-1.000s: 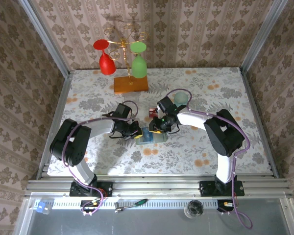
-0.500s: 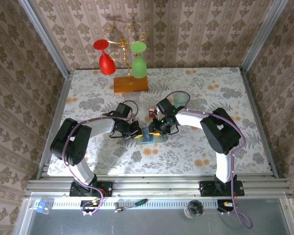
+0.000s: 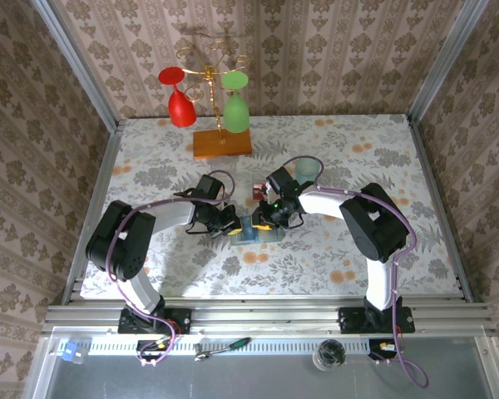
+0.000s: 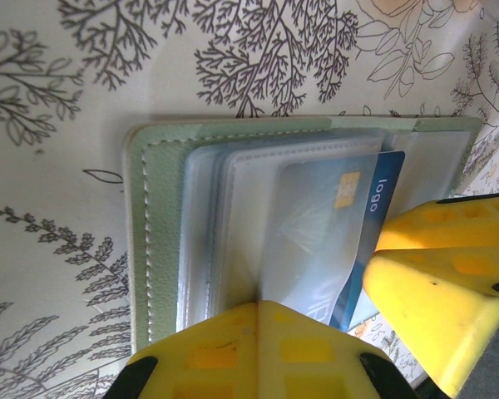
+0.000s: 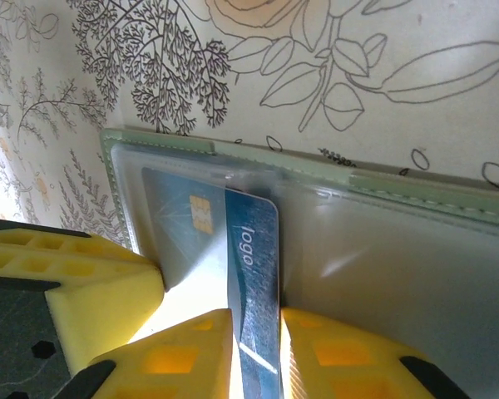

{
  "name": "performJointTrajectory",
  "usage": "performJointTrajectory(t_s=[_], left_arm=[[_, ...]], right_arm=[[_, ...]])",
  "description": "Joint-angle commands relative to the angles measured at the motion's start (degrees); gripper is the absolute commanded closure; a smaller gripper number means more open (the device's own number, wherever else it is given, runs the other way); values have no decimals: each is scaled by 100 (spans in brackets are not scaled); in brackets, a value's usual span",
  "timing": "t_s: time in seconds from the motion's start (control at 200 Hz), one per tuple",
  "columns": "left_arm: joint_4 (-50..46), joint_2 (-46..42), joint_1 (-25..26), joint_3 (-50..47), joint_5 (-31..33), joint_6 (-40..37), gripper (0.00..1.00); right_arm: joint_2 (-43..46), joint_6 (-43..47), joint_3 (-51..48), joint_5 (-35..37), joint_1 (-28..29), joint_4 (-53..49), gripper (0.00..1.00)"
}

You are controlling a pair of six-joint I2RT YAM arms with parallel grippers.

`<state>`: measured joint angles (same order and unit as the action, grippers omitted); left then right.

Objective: Take the credit cards out of the card holder

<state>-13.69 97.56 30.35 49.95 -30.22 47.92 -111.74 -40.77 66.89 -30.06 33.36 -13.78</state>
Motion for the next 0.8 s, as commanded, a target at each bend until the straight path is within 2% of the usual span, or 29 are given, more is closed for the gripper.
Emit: performJointTrajectory(t_s=[0.0, 0.795], left_arm=[[-296, 155, 24, 71, 77, -125, 100], [-279, 124, 24, 32, 83, -113, 100]], right_arm=[[57, -73, -89, -181, -14, 103, 80], [231, -3, -219, -38, -84, 30, 90]])
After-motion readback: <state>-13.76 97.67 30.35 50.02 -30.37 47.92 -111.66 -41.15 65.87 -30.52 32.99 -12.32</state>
